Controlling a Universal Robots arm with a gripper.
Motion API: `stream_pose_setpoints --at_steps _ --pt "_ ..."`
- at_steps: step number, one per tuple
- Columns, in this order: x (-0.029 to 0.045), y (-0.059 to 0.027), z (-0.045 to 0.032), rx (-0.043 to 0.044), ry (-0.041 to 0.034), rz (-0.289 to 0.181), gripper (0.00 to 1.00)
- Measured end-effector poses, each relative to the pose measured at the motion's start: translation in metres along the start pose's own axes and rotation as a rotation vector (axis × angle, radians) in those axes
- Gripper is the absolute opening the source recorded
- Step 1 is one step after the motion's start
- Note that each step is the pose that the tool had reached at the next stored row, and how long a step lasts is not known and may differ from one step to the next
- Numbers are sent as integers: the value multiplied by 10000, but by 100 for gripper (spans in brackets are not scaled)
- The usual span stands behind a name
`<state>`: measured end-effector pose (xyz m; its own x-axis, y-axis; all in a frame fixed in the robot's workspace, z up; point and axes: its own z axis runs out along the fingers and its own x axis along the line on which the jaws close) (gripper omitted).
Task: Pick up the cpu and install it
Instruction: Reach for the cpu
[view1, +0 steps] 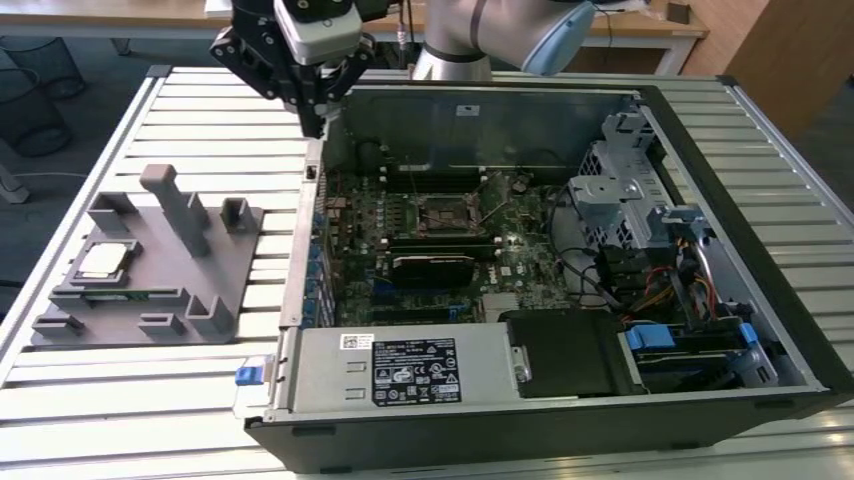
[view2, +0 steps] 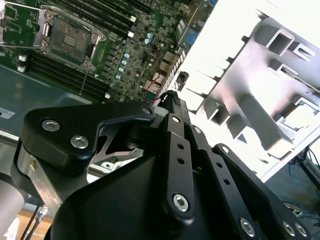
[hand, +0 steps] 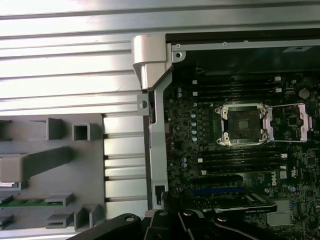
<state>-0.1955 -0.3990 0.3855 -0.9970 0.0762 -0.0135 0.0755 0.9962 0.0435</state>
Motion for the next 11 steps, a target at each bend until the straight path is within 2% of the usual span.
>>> stream_pose_setpoints --at_steps 11 --pt "98 -8 17 5 75 5 11"
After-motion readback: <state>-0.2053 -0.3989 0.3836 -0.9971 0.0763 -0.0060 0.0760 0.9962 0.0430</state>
